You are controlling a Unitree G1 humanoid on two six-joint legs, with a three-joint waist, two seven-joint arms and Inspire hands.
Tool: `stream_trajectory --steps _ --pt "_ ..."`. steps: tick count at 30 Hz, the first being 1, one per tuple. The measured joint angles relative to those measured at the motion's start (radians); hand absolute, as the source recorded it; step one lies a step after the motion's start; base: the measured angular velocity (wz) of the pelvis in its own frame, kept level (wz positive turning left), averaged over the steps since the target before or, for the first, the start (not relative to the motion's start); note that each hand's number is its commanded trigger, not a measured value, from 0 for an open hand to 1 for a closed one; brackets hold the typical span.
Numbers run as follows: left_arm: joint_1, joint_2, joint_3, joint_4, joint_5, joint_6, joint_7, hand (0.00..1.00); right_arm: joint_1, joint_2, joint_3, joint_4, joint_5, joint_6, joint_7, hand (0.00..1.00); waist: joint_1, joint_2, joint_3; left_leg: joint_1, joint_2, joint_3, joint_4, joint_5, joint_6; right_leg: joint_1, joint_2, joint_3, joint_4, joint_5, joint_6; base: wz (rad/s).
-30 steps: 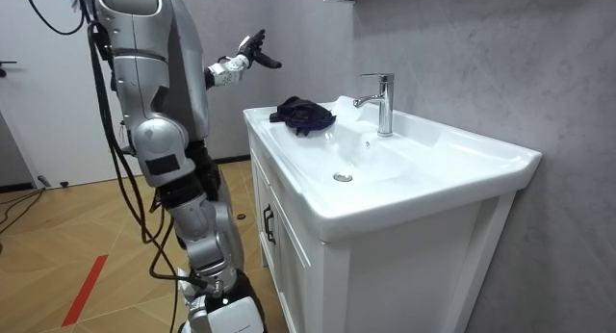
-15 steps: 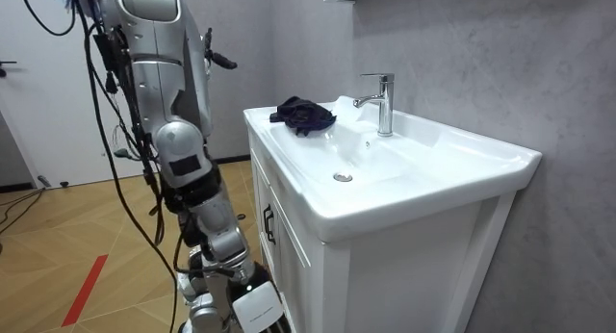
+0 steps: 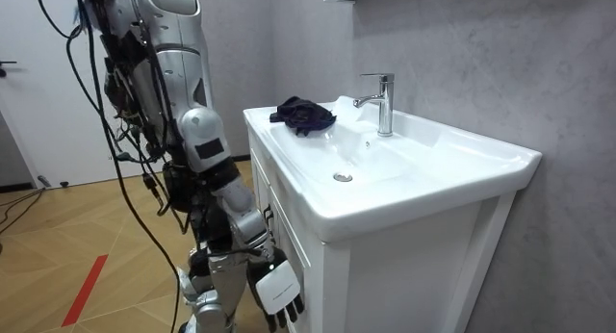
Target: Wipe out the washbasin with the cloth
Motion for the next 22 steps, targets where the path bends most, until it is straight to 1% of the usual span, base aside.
stream_trajectory --steps 1,3,4,6,7,8,9,11,13,15,16,18,19,20,21,22 --pt "-0.002 -0.002 -0.007 0.040 0.000 0.004 -0.024 0.00 -0.001 0.000 0.000 0.002 -0.003 0.000 0.003 0.00 0.000 0.001 0.0000 0.000 0.000 0.001 0.002 -0.001 0.002 0.001 0.000 0.001 0.000 0.000 0.000 0.00" --pt "-0.001 -0.010 -0.039 0.145 0.001 0.028 -0.123 0.00 -0.002 0.003 0.000 0.004 -0.037 0.000 0.020 0.00 -0.007 0.001 0.0008 -0.001 0.001 0.007 0.004 -0.003 0.004 0.000 -0.001 0.003 0.002 -0.001 0.001 0.00" --pt "-0.002 -0.010 -0.043 0.168 0.001 0.032 -0.147 0.00 -0.002 0.003 0.000 0.004 -0.040 0.001 0.025 0.00 -0.006 0.001 0.0011 -0.001 0.001 0.010 0.004 -0.003 0.004 -0.001 -0.001 0.003 0.003 -0.001 0.001 -0.03" --pt "-0.013 -0.017 -0.048 0.217 0.000 0.051 -0.222 0.00 -0.002 0.003 0.003 0.006 -0.038 -0.001 0.034 0.00 -0.010 0.002 0.0015 0.001 0.002 0.021 0.003 -0.003 0.004 -0.001 0.000 0.012 0.003 -0.003 0.002 -0.04" --pt "-0.016 -0.018 -0.049 0.225 0.000 0.054 -0.237 0.00 -0.002 0.003 0.007 0.007 -0.037 -0.001 0.034 0.00 -0.011 0.003 0.0020 0.001 0.003 0.022 0.002 -0.003 0.005 -0.001 0.000 0.014 0.003 -0.003 0.002 0.00" --pt "-0.026 -0.020 -0.049 0.232 0.002 0.070 -0.262 0.00 -0.001 0.004 0.009 0.011 -0.037 -0.001 0.035 0.00 -0.014 0.004 0.0029 0.001 0.003 0.022 0.000 -0.003 0.005 -0.001 0.000 0.015 0.002 -0.003 0.003 0.04" --pt "-0.036 -0.022 -0.053 0.232 0.003 0.080 -0.284 0.00 -0.002 0.008 0.008 0.017 -0.036 -0.002 0.033 0.00 -0.027 0.005 0.0034 0.000 0.002 0.022 -0.001 -0.003 0.005 -0.001 0.000 0.010 0.001 -0.002 0.003 0.06" --pt "-0.043 -0.024 -0.084 0.233 0.016 0.090 -0.318 0.00 -0.005 0.013 0.008 0.041 -0.038 -0.004 0.032 0.00 -0.039 0.008 0.0054 0.000 0.002 0.027 -0.001 -0.003 0.005 -0.001 0.000 0.012 0.000 -0.002 0.004 -0.01" --pt "-0.071 -0.025 -0.111 0.232 0.040 0.096 -0.358 0.00 -0.005 0.014 0.009 0.047 -0.040 -0.003 0.032 0.00 -0.046 0.009 0.0072 -0.001 0.002 0.031 0.000 -0.003 0.005 -0.003 0.000 0.017 0.000 -0.002 0.004 -0.09" --pt "-0.113 -0.026 -0.136 0.232 0.084 0.123 -0.398 0.00 -0.010 0.014 0.009 0.066 -0.072 0.001 0.032 0.00 -0.066 0.010 0.0094 -0.007 0.002 0.053 0.000 -0.003 0.005 -0.015 0.001 0.028 0.002 -0.002 0.003 -0.14" --pt "-0.126 -0.026 -0.140 0.232 0.093 0.129 -0.404 0.00 -0.011 0.014 0.009 0.067 -0.077 0.001 0.032 0.00 -0.071 0.010 0.0095 -0.009 0.002 0.058 0.000 -0.003 0.005 -0.018 0.001 0.031 0.002 -0.002 0.003 -0.16" --pt "-0.163 -0.027 -0.158 0.231 0.144 0.134 -0.416 0.00 -0.011 0.016 0.009 0.077 -0.079 0.002 0.030 0.00 -0.086 0.008 0.0113 -0.008 0.005 0.079 -0.010 -0.003 0.004 -0.028 0.004 0.049 0.005 -0.002 0.003 -0.22" --pt "-0.171 -0.027 -0.159 0.231 0.155 0.135 -0.420 0.00 -0.011 0.017 0.009 0.077 -0.081 0.003 0.030 0.00 -0.088 0.007 0.0123 -0.006 0.006 0.083 -0.011 -0.003 0.004 -0.031 0.004 0.055 0.012 -0.002 0.003 -0.38" --pt "-0.184 -0.028 -0.159 0.230 0.168 0.136 -0.427 0.00 -0.011 0.018 0.009 0.078 -0.082 0.008 0.030 0.00 -0.090 0.005 0.0168 0.001 0.007 0.096 -0.014 -0.003 0.005 -0.032 0.006 0.074 0.016 -0.002 0.002 -0.43" --pt "-0.193 -0.028 -0.168 0.230 0.172 0.136 -0.430 0.00 -0.010 0.018 0.010 0.077 -0.083 0.015 0.029 0.00 -0.093 0.003 0.0168 0.005 0.008 0.108 -0.015 -0.003 0.005 -0.032 0.005 0.084 0.017 -0.001 0.001 -0.38" --pt "-0.199 -0.027 -0.176 0.229 0.179 0.136 -0.432 0.00 -0.011 0.019 0.013 0.077 -0.084 0.017 0.028 0.00 -0.097 -0.003 0.0162 0.006 0.007 0.111 -0.016 -0.003 0.005 -0.032 0.005 0.086 0.017 -0.001 0.001 -0.19"
